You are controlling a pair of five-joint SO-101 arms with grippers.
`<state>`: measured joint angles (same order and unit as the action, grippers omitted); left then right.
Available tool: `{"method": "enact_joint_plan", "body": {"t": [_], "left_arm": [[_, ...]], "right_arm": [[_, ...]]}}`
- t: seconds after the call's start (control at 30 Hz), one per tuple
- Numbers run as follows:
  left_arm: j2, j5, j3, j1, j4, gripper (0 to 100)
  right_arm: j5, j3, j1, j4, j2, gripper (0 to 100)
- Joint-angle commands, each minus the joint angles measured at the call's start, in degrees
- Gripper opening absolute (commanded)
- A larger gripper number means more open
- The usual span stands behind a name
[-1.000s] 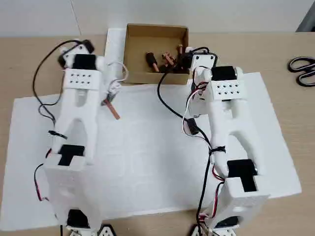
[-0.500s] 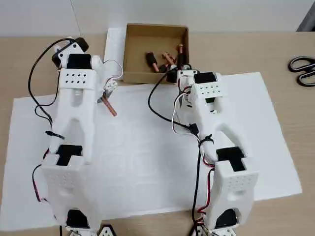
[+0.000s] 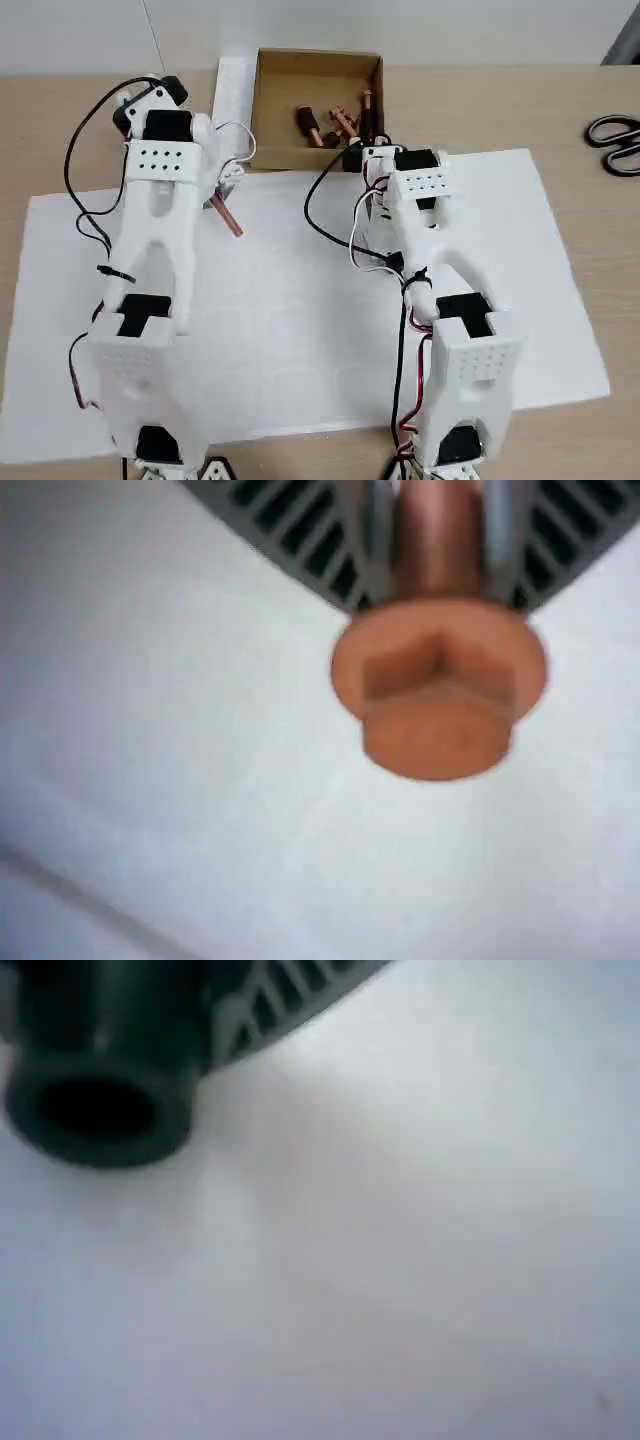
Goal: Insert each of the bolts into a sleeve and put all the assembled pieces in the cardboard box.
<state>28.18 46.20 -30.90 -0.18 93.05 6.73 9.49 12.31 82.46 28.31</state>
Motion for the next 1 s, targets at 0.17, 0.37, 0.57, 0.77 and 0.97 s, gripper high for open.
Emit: {"method": "enact_joint_plan", "body": {"t": [0.17,0.37,0.57,0.77,0.97], "left_arm": [[-1.0,0.4,-2.2,2.6,-1.8,1],[-1.0,0.1,-10.3,6.9,-3.9,1],[-1.0,-7.1,-18.4,13.9,-12.8,1],[-1.1,-11.3,-21.8,22.3,-20.0,1],[-1.1,-14.2,-28.6,24.9,-21.1,1]], "right_arm": [[0.0,1.1,1.4,0.7,-2.5,0.5],[-0.2,11.9,-0.2,8.5,-19.3,0.5],[0.2,17.4,-8.2,5.5,-36.7,0.5],[3.4,4.9,-16.4,4.8,-50.6,0.5],[6.4,-28.5,-14.5,-15.3,-68.7,0.4]]}}
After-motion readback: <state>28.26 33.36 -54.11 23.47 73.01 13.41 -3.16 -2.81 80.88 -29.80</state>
